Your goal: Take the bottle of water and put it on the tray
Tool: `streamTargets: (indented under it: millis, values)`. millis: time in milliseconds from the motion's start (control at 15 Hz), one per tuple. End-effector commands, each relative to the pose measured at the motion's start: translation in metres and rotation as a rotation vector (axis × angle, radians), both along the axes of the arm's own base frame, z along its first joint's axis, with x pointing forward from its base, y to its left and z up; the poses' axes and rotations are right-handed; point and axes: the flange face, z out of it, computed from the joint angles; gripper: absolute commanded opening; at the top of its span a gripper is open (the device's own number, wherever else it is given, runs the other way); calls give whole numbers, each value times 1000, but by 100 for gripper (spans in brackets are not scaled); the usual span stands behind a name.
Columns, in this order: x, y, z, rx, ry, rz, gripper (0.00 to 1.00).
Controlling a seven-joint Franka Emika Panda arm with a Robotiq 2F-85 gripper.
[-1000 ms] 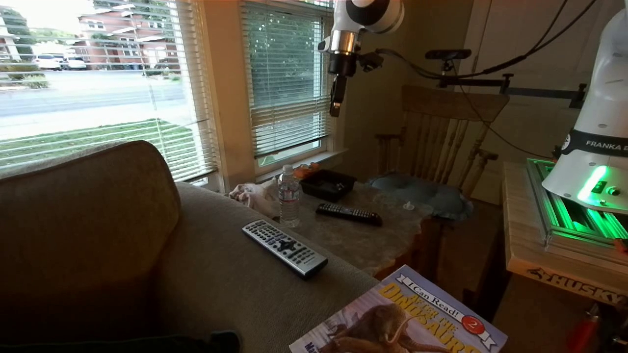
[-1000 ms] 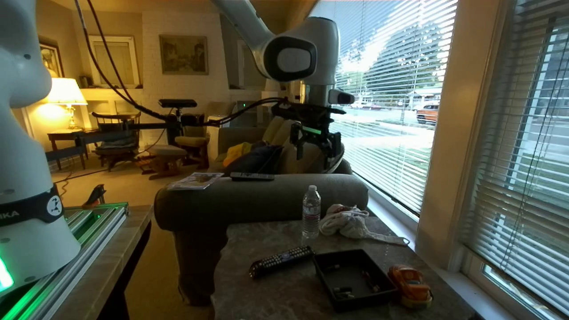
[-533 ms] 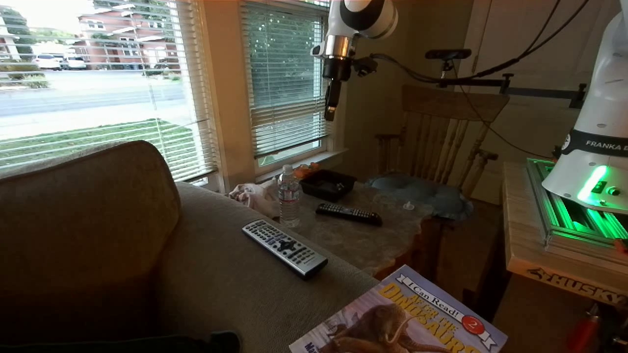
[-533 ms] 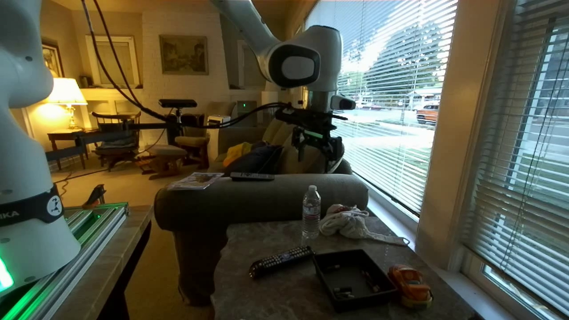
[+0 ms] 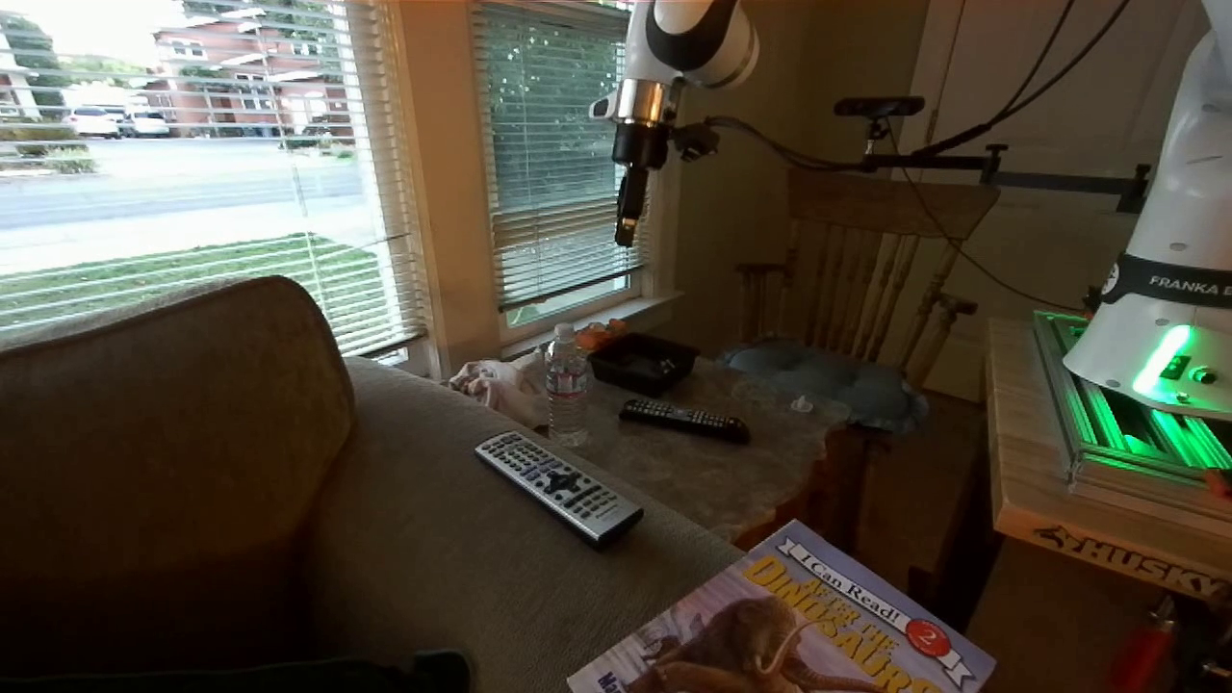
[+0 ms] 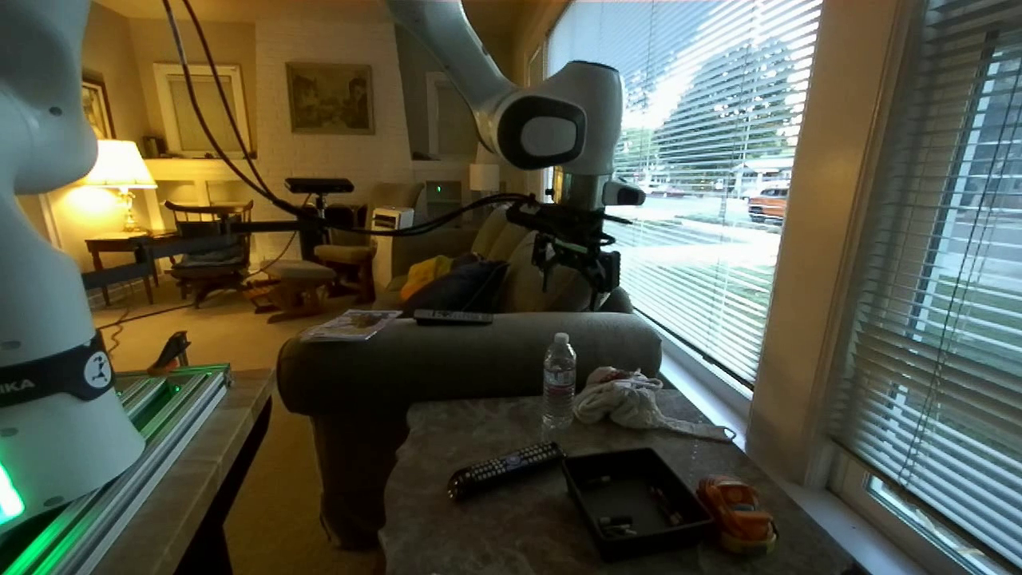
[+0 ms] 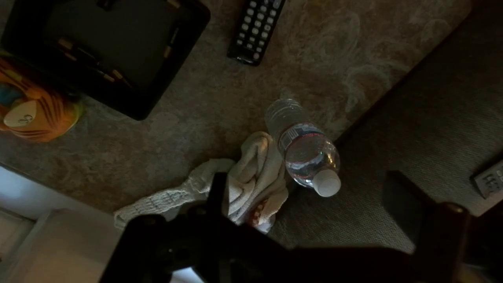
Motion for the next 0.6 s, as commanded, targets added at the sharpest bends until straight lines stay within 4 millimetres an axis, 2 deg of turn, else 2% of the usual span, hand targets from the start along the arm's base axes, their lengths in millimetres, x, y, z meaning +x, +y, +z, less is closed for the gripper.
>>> streamTargets:
  millis: [0, 267, 533]
  values:
    - [36, 24, -28, 17, 7, 12, 100]
    - [60, 42, -60, 2, 32, -38, 100]
    - [75, 67, -73, 3, 63, -91, 100]
